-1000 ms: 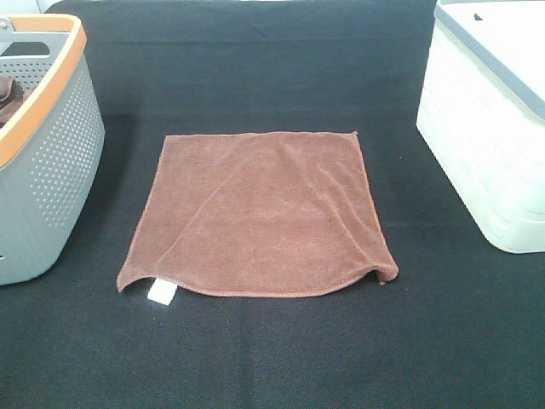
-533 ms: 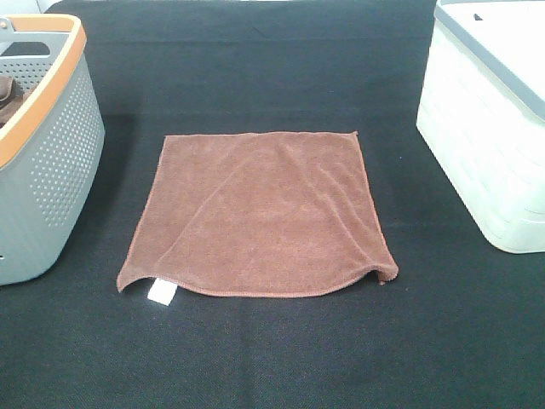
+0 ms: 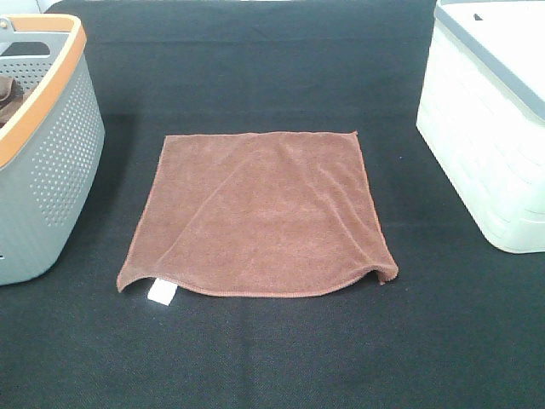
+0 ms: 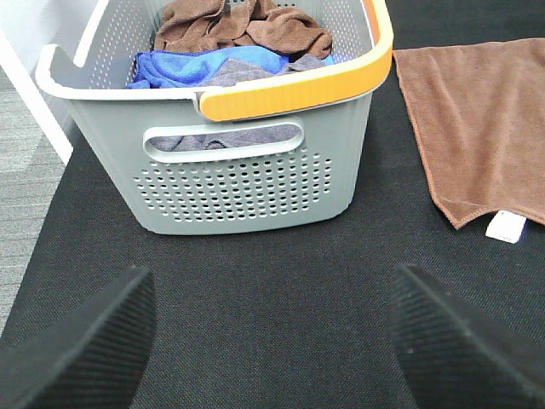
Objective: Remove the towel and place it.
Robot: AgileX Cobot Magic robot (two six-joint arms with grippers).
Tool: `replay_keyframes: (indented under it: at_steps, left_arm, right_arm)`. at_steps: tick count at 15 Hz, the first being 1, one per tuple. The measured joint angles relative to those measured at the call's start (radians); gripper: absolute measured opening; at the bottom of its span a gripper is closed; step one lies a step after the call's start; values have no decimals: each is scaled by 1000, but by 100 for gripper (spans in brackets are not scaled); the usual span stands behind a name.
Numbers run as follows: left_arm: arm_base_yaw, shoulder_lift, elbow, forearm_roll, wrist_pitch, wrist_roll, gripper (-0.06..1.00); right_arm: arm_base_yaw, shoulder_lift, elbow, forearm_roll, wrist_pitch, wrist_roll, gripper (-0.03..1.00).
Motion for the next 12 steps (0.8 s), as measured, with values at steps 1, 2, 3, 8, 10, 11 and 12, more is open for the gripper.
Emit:
replay_keyframes:
  at_steps: [1,2,3,8,10,11,12]
  left_arm:
    - [0,0,0,0,0,0,73]
    - [0,0,0,0,0,0,73]
    - [0,0,0,0,0,0,73]
    - [0,0,0,0,0,0,73]
    - [0,0,0,0,0,0,73]
    - [0,0,0,0,0,0,73]
    - [0,0,0,0,0,0,73]
  right_arm:
    - [0,0,0,0,0,0,76]
    - [0,0,0,0,0,0,76]
    - [0,0,0,0,0,0,76]
    - [0,0,0,-57,-3,1,76]
    - [0,0,0,-98,-3,20,76]
    - [0,0,0,-132,-3,51,76]
    - [0,0,0,-156,-3,77,76]
